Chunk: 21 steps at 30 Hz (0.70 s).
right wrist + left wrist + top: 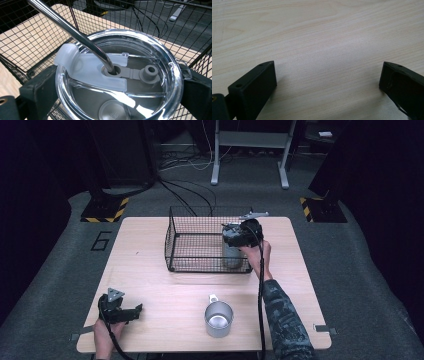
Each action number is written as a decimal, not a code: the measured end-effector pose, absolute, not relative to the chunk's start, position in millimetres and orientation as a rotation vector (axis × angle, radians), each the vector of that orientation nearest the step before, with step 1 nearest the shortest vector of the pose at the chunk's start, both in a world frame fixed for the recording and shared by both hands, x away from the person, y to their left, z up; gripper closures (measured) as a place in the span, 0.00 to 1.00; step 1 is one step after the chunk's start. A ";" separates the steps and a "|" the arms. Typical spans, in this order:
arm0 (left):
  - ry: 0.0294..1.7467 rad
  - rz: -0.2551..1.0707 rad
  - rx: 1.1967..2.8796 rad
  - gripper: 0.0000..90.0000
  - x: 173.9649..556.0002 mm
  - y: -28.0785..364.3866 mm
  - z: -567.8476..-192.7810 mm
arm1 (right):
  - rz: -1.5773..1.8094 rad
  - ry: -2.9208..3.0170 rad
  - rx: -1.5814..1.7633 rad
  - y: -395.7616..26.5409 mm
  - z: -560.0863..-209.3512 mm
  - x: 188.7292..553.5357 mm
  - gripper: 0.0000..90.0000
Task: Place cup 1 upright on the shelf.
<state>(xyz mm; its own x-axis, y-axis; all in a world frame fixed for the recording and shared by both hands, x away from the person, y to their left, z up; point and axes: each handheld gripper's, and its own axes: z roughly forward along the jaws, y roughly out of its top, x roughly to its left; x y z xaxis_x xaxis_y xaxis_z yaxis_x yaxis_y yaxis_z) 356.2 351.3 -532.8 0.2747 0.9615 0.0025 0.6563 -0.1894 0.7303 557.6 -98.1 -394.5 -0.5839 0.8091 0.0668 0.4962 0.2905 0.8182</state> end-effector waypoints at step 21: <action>1.452 0.635 1.929 0.01 356.2 351.4 -532.8 | 1.126 2.250 1.158 -98.2 -392.1 556.2 0.00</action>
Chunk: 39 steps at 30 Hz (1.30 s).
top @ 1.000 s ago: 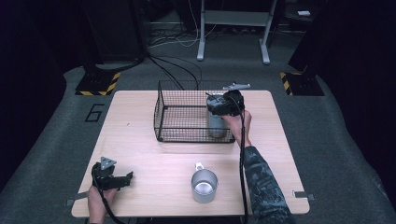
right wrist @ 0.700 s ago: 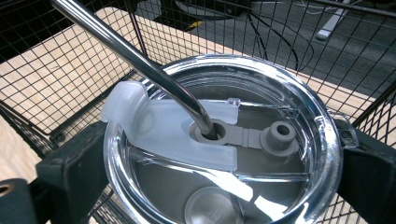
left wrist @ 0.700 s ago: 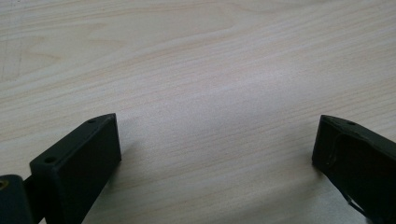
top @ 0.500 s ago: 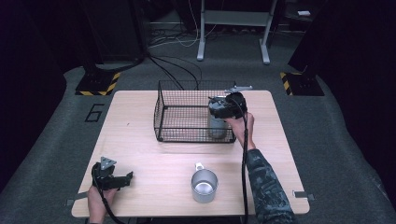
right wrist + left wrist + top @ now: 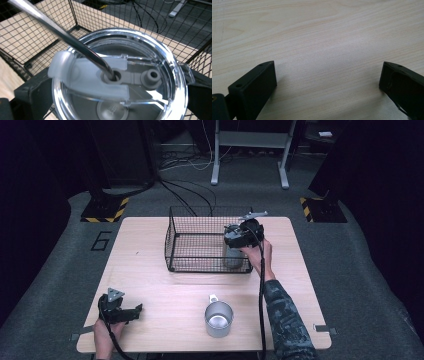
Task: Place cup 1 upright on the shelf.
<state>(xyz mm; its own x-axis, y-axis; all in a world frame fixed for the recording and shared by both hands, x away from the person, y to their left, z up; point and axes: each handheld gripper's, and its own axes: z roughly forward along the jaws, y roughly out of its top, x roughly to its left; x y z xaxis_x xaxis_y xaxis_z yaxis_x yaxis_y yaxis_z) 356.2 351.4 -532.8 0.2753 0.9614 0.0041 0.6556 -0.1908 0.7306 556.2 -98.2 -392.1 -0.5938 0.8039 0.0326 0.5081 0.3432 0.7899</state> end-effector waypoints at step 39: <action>1.452 0.636 1.928 0.01 356.1 351.2 -532.8 | 1.137 2.221 0.969 -132.2 -340.5 481.9 0.00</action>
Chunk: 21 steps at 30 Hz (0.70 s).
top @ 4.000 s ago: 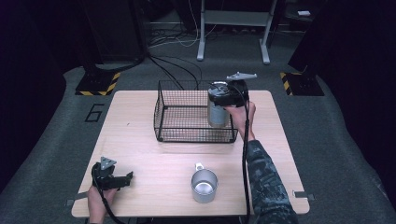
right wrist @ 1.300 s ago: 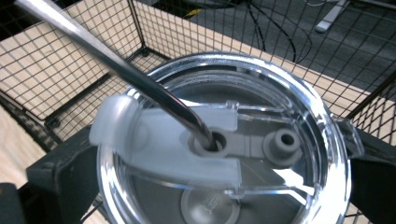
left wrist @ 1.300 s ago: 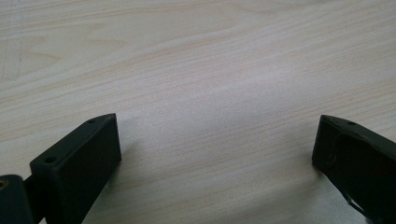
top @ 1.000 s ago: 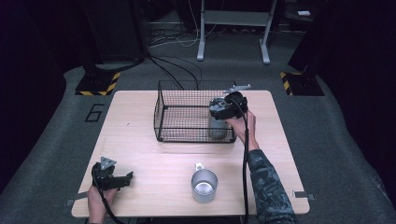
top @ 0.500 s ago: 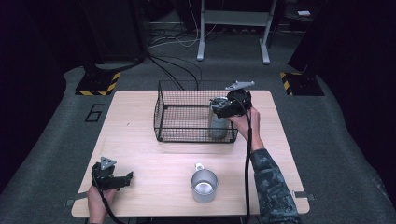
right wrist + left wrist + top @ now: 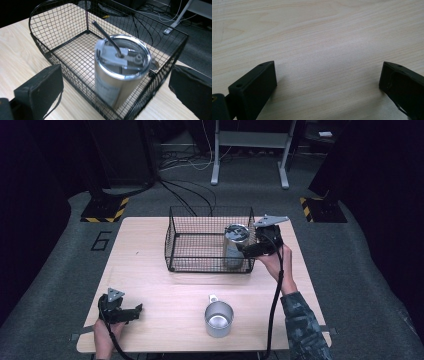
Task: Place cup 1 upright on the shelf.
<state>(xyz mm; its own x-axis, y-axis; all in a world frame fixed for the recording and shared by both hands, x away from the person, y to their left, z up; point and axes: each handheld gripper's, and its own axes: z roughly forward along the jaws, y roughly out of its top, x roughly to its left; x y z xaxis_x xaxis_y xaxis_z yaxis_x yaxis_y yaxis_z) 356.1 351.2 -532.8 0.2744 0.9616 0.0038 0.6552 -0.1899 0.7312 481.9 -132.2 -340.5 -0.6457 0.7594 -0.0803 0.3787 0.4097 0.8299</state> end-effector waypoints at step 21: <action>1.454 0.634 1.926 0.01 356.1 351.1 -532.8 | 1.133 2.185 1.123 -188.7 -417.4 422.9 0.00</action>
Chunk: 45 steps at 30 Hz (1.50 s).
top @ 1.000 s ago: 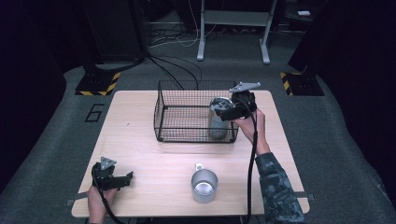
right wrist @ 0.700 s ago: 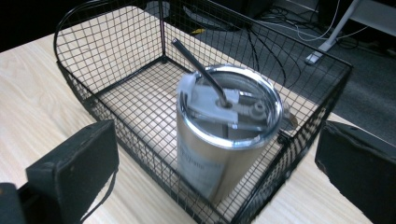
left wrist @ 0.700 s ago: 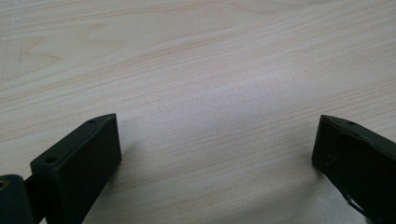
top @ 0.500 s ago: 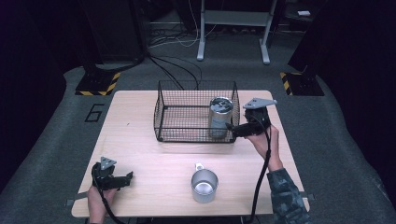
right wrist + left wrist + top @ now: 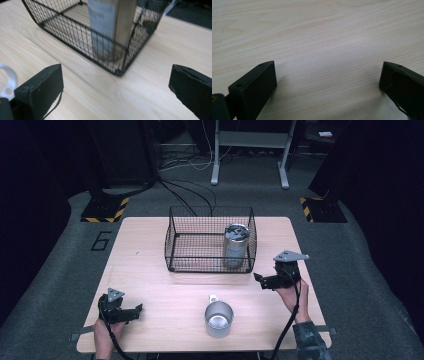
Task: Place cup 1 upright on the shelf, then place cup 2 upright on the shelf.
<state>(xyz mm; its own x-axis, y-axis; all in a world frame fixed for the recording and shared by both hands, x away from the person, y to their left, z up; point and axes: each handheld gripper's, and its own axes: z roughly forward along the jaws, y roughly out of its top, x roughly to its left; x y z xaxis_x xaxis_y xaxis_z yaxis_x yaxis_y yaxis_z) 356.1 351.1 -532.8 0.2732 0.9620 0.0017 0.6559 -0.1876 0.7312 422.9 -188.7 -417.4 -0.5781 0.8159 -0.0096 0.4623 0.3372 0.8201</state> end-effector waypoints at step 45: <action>1.092 0.502 1.926 0.00 327.9 281.6 -490.3 | 0.921 2.173 1.363 -254.3 -529.8 396.8 0.00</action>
